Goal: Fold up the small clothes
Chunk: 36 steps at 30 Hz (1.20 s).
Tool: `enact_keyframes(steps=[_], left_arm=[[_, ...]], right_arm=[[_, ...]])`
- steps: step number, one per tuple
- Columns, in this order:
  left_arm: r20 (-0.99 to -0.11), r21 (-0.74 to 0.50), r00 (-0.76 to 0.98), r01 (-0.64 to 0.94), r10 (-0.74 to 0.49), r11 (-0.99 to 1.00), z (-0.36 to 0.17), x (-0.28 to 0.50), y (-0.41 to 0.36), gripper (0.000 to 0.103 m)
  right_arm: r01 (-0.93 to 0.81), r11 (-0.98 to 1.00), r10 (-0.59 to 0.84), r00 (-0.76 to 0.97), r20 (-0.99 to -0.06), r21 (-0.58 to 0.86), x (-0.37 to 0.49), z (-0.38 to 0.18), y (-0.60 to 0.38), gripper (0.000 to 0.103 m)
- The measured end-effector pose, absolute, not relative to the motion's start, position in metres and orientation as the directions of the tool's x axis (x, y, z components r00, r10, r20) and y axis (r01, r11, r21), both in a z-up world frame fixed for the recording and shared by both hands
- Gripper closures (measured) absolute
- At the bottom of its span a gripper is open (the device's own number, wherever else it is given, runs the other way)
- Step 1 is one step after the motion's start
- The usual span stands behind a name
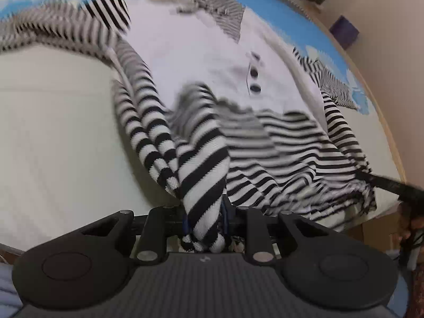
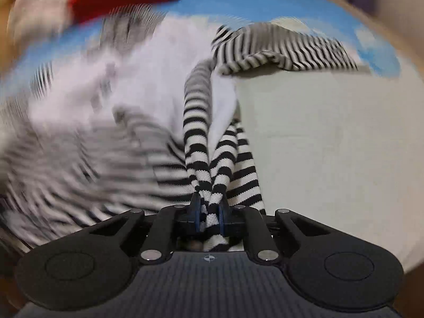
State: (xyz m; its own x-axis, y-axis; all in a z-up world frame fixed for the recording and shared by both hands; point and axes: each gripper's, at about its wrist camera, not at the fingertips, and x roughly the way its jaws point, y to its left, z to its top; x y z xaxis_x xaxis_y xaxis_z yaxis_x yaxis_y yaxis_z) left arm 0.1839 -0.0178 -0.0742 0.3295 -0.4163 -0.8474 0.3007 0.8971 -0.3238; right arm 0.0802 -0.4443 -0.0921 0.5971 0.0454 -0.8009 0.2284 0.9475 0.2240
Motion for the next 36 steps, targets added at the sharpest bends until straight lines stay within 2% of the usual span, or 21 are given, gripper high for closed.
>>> enact_keyframes(steps=[2, 4, 5, 7, 8, 10, 11, 12, 14, 15, 19, 23, 28, 30, 31, 33, 35, 36], left_arm=[[-0.847, -0.316, 0.325, 0.328, -0.421, 0.890, -0.066, 0.181, -0.001, 0.078], [-0.864, -0.327, 0.268, 0.344, -0.426, 0.880, -0.080, 0.181, 0.001, 0.071], [-0.879, -0.322, 0.238, 0.342, -0.413, 0.883, -0.091, 0.183, -0.003, 0.063], [-0.914, -0.278, 0.196, 0.337, -0.356, 0.899, -0.116, 0.185, -0.013, 0.053], [-0.905, -0.289, 0.211, 0.330, -0.368, 0.899, -0.119, 0.186, -0.013, 0.047], [-0.898, -0.306, 0.219, 0.313, -0.382, 0.899, -0.110, 0.191, -0.011, 0.028], [-0.898, -0.292, 0.244, 0.290, -0.366, 0.911, -0.101, 0.194, -0.006, 0.011], [-0.889, -0.286, 0.281, 0.275, -0.361, 0.918, -0.093, 0.196, 0.002, 0.008], [-0.850, -0.317, 0.355, 0.247, -0.390, 0.916, -0.074, 0.204, 0.022, 0.005], [-0.834, -0.333, 0.384, 0.221, -0.395, 0.917, -0.066, 0.212, 0.032, 0.000], [-0.792, -0.335, 0.519, 0.068, -0.320, 0.940, -0.050, 0.263, 0.056, 0.000], [-0.792, -0.356, 0.558, -0.095, -0.246, 0.930, -0.066, 0.329, 0.063, 0.000], [-0.810, -0.347, 0.555, -0.189, -0.192, 0.919, -0.090, 0.372, 0.067, 0.000], [-0.812, -0.328, 0.558, -0.200, -0.168, 0.923, -0.093, 0.377, 0.069, 0.000], [-0.814, -0.308, 0.562, -0.203, -0.147, 0.929, -0.095, 0.380, 0.072, 0.000], [-0.819, -0.265, 0.566, -0.228, -0.093, 0.937, -0.098, 0.387, 0.073, 0.000], [-0.824, -0.260, 0.562, -0.264, -0.071, 0.929, -0.100, 0.391, 0.077, 0.000], [-0.825, -0.265, 0.561, -0.275, -0.070, 0.924, -0.101, 0.392, 0.078, 0.000]], right_arm=[[0.261, 0.892, 0.126, 0.640, -0.758, 0.368, 0.064, -0.080, -0.452, 0.091], [0.292, 0.870, 0.142, 0.625, -0.768, 0.398, 0.055, -0.089, -0.451, 0.091], [0.311, 0.877, 0.126, 0.589, -0.799, 0.367, 0.053, -0.101, -0.448, 0.091], [0.316, 0.915, 0.069, 0.488, -0.870, 0.249, 0.060, -0.128, -0.438, 0.090], [0.273, 0.939, 0.051, 0.493, -0.868, 0.210, 0.062, -0.128, -0.431, 0.089], [0.207, 0.964, 0.042, 0.508, -0.860, 0.170, 0.062, -0.122, -0.423, 0.077], [0.215, 0.959, 0.049, 0.510, -0.858, 0.183, 0.061, -0.120, -0.425, 0.067], [0.225, 0.955, 0.057, 0.506, -0.861, 0.196, 0.060, -0.115, -0.429, 0.054], [0.260, 0.934, 0.064, 0.557, -0.828, 0.247, 0.058, -0.099, -0.448, 0.043], [0.285, 0.916, 0.064, 0.590, -0.805, 0.281, 0.061, -0.089, -0.463, 0.040], [0.459, 0.788, -0.009, 0.675, -0.737, 0.410, 0.096, -0.062, -0.542, 0.034], [0.618, 0.603, -0.117, 0.694, -0.710, 0.504, 0.159, -0.080, -0.624, 0.034], [0.730, 0.496, -0.185, 0.617, -0.765, 0.470, 0.244, -0.135, -0.679, 0.033], [0.755, 0.490, -0.222, 0.590, -0.776, 0.435, 0.272, -0.148, -0.693, 0.023], [0.750, 0.511, -0.271, 0.605, -0.749, 0.421, 0.282, -0.146, -0.696, 0.026], [0.759, 0.569, -0.351, 0.572, -0.741, 0.317, 0.307, -0.143, -0.699, 0.097], [0.762, 0.618, -0.405, 0.521, -0.751, 0.195, 0.325, -0.139, -0.707, 0.101], [0.767, 0.626, -0.467, 0.516, -0.719, 0.144, 0.326, -0.133, -0.714, 0.101]])
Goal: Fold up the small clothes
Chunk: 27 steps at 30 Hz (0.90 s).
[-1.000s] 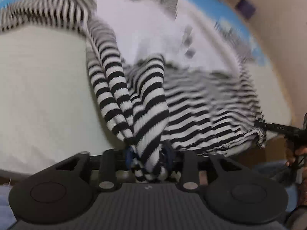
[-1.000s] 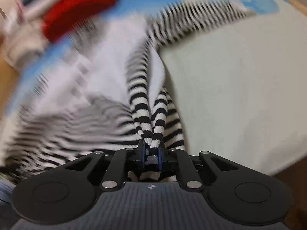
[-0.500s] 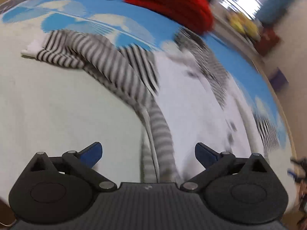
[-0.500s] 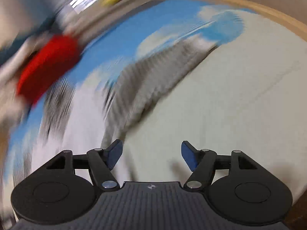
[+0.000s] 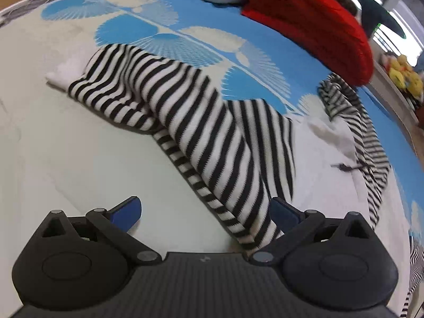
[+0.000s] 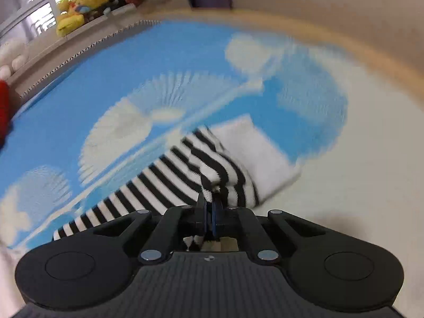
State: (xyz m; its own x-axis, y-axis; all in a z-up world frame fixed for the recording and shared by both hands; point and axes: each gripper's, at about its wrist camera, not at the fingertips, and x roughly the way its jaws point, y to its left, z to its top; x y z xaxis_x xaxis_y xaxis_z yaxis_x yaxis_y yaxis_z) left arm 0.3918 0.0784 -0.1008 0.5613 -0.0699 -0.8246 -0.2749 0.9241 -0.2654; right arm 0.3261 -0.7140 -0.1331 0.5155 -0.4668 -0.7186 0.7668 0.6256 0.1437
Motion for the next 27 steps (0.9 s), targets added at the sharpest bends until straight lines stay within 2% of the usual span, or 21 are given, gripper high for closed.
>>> enact_keyframes(steps=[2, 3, 5, 6, 7, 8, 9, 10, 11, 15, 18, 21, 24, 27], left_arm=[[-0.825, -0.257, 0.563, -0.289, -0.053, 0.922, -0.102, 0.393, 0.078, 0.000], [-0.825, -0.245, 0.563, -0.287, -0.044, 0.926, -0.102, 0.394, 0.077, 0.000], [-0.826, -0.218, 0.562, -0.281, -0.023, 0.935, -0.102, 0.396, 0.074, 0.000], [-0.827, -0.207, 0.562, -0.290, -0.009, 0.934, -0.102, 0.396, 0.075, 0.000], [-0.828, -0.207, 0.561, -0.302, -0.002, 0.931, -0.102, 0.397, 0.077, 0.000], [-0.827, -0.220, 0.562, -0.317, -0.004, 0.923, -0.101, 0.397, 0.080, 0.000], [-0.826, -0.231, 0.564, -0.331, -0.005, 0.915, -0.100, 0.396, 0.084, 0.000], [-0.822, -0.239, 0.569, -0.345, -0.001, 0.908, -0.099, 0.396, 0.088, 0.000], [-0.817, -0.237, 0.576, -0.355, 0.011, 0.904, -0.097, 0.396, 0.092, 0.000], [-0.810, -0.202, 0.582, -0.403, 0.079, 0.893, -0.094, 0.405, 0.111, 0.000], [-0.816, -0.246, 0.575, -0.434, 0.056, 0.867, -0.097, 0.414, 0.129, 0.000], [-0.810, -0.295, 0.586, -0.454, 0.032, 0.841, -0.098, 0.422, 0.147, 0.000], [-0.787, -0.364, 0.617, -0.475, 0.008, 0.801, -0.096, 0.430, 0.167, 0.000], [-0.766, -0.455, 0.641, -0.490, -0.046, 0.744, -0.096, 0.439, 0.191, 0.000]], right_arm=[[0.821, 0.565, -0.578, 0.464, -0.671, 0.082, 0.317, -0.128, -0.740, 0.101], [0.843, 0.528, -0.586, 0.446, -0.677, 0.098, 0.310, -0.130, -0.757, 0.100], [0.841, 0.519, -0.518, 0.451, -0.727, 0.153, 0.301, -0.146, -0.779, 0.099], [0.838, 0.525, -0.499, 0.441, -0.746, 0.145, 0.298, -0.154, -0.781, 0.094], [0.836, 0.532, -0.523, 0.451, -0.724, 0.136, 0.293, -0.157, -0.777, 0.092], [0.836, 0.537, -0.547, 0.447, -0.708, 0.112, 0.291, -0.159, -0.771, 0.078], [0.843, 0.532, -0.564, 0.426, -0.707, 0.083, 0.290, -0.158, -0.763, 0.056], [0.858, 0.512, -0.589, 0.392, -0.707, 0.050, 0.288, -0.155, -0.758, 0.048], [0.870, 0.492, -0.614, 0.371, -0.697, 0.030, 0.286, -0.150, -0.753, 0.044], [0.798, 0.589, -0.568, 0.520, -0.638, 0.127, 0.250, -0.110, -0.708, 0.042], [0.661, 0.708, -0.418, 0.677, -0.606, 0.249, 0.210, -0.074, -0.650, 0.037], [0.509, 0.787, -0.224, 0.761, -0.608, 0.347, 0.175, -0.051, -0.583, 0.035], [0.371, 0.855, -0.080, 0.786, -0.613, 0.363, 0.153, -0.037, -0.516, 0.034], [0.274, 0.910, -0.037, 0.800, -0.598, 0.311, 0.142, -0.019, -0.462, 0.033]])
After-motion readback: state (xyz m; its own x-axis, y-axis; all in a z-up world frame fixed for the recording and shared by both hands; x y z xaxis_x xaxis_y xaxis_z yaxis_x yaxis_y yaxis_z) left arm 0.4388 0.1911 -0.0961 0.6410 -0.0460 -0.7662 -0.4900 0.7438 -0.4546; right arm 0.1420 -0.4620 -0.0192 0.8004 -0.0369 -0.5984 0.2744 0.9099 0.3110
